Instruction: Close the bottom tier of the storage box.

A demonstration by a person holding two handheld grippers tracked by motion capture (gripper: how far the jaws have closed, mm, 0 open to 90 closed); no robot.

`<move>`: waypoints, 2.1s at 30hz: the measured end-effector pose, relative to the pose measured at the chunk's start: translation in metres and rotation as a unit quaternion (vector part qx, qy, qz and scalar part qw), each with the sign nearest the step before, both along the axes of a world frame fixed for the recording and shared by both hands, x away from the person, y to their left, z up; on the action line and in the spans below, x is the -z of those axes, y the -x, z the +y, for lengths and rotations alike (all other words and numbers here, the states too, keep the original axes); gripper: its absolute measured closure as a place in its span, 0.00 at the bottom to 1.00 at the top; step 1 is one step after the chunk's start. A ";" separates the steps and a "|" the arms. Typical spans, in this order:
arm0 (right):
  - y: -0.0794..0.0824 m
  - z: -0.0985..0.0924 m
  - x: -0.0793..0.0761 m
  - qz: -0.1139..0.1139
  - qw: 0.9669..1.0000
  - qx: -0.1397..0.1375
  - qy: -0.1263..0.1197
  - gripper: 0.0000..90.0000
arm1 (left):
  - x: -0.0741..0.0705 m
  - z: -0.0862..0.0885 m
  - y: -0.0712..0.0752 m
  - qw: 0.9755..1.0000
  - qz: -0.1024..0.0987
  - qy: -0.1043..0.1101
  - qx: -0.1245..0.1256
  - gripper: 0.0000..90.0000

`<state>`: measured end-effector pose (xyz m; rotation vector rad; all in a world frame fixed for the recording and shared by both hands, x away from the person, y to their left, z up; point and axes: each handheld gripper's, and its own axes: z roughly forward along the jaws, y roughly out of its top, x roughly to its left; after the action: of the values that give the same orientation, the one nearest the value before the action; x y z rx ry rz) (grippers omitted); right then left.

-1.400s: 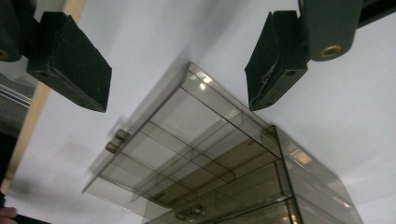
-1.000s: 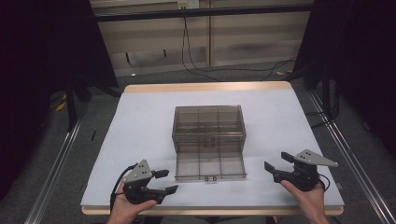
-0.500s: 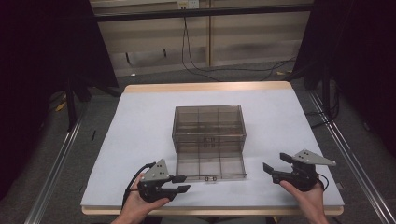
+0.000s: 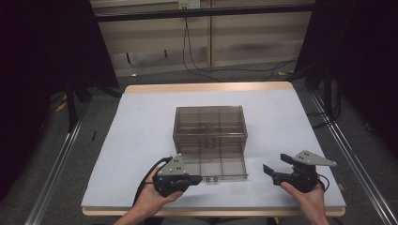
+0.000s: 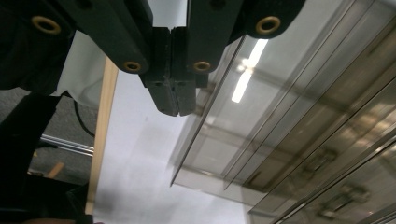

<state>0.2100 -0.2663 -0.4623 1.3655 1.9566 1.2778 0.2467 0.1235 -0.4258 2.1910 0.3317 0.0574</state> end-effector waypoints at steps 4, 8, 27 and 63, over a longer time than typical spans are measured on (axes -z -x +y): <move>0.000 0.000 0.000 0.001 1.000 0.000 0.001 0.19 | 0.000 -0.014 0.000 1.000 -0.003 -0.005 0.021 1.00; 0.000 -0.001 0.001 0.002 1.000 0.001 0.007 0.19 | 0.000 -0.022 -0.001 0.999 -0.005 -0.017 0.035 1.00; 0.002 0.000 0.000 0.003 1.000 -0.005 -0.001 0.17 | 0.025 -0.049 0.002 0.999 0.002 -0.037 0.032 1.00; 0.002 -0.001 0.001 0.015 1.000 -0.016 -0.009 0.17 | 0.046 -0.046 -0.017 0.997 0.020 -0.070 0.014 1.00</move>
<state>0.2080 -0.2670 -0.4636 1.3754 1.9990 1.3000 0.2636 0.0779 -0.4715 2.3368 0.3274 0.0208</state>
